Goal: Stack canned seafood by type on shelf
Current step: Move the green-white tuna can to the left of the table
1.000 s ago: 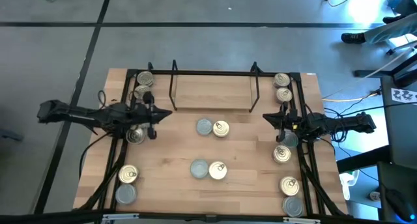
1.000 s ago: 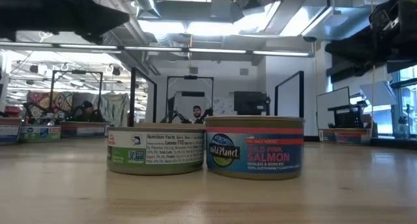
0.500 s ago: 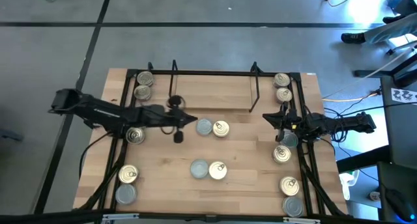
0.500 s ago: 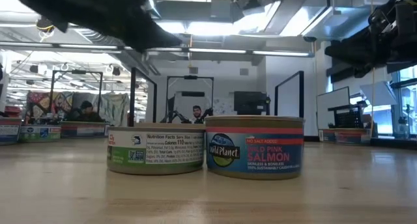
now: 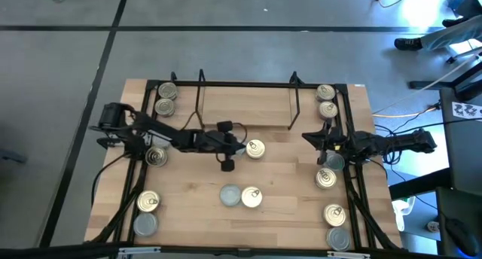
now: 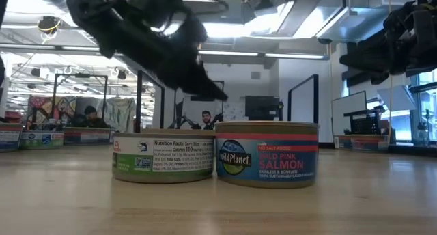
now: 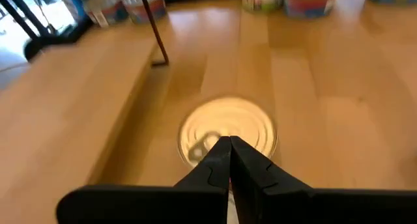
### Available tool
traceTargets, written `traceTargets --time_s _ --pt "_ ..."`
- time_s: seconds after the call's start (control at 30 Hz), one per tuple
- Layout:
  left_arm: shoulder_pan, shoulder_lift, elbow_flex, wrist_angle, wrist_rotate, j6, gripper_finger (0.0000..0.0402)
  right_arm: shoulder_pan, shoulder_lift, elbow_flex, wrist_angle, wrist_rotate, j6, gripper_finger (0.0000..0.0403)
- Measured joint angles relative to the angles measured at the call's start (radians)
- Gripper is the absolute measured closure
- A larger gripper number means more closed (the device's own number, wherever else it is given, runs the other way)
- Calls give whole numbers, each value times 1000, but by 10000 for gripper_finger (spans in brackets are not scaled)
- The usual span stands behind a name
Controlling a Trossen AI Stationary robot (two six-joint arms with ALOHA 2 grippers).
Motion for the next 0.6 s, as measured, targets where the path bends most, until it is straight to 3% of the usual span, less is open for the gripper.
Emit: traceTargets --time_s 0.33,0.6 --pt "0 44 0 -188 1 -74 398 0 69 0 2 0 17 382" --pt "-19 -11 4 -357 -4 -130 398 0 104 -1 5 1 33 382"
